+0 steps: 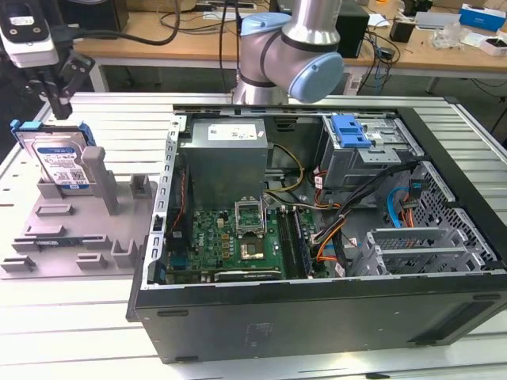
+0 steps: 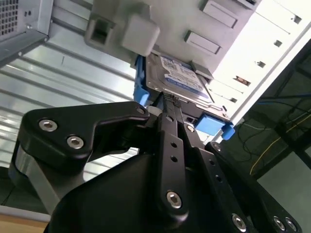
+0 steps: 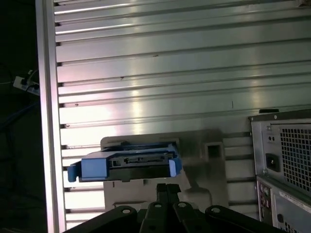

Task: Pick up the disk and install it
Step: 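Reach for the disk, then pick up the disk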

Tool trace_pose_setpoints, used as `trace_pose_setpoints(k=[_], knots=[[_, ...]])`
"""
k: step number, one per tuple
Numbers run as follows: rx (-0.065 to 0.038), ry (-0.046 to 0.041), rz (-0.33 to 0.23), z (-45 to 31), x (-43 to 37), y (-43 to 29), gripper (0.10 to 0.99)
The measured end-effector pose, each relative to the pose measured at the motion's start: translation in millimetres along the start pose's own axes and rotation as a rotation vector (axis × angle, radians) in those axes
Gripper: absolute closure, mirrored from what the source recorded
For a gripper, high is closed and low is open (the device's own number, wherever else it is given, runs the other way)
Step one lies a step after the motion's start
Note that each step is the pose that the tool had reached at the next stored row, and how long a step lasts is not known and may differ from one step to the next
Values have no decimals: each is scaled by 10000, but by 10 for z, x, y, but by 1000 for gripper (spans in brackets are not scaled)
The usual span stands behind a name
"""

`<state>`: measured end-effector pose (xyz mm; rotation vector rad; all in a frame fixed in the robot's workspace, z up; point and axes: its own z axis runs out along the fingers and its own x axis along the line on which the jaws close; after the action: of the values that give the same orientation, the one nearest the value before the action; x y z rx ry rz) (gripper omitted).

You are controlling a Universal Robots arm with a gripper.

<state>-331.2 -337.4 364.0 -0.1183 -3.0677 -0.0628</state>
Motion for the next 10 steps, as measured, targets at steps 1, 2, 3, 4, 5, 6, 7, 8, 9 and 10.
trace_pose_setpoints(k=[1, 2, 3, 4, 5, 6, 7, 8, 9, 10], knots=[[2, 32, 1, 9, 39, 17, 980], [4, 45, 1, 8, 40, 16, 980], [4, 49, 1, 8, 40, 16, 980], [5, 52, 1, 8, 41, 16, 980], [5, 55, 1, 8, 41, 16, 980], [6, 66, 1, 8, 40, 16, 980], [7, 79, 2, 8, 40, 16, 980], [7, 82, 3, 8, 40, 16, 980], [7, 85, 3, 8, 40, 16, 980], [7, 91, 2, 8, 40, 16, 980]])
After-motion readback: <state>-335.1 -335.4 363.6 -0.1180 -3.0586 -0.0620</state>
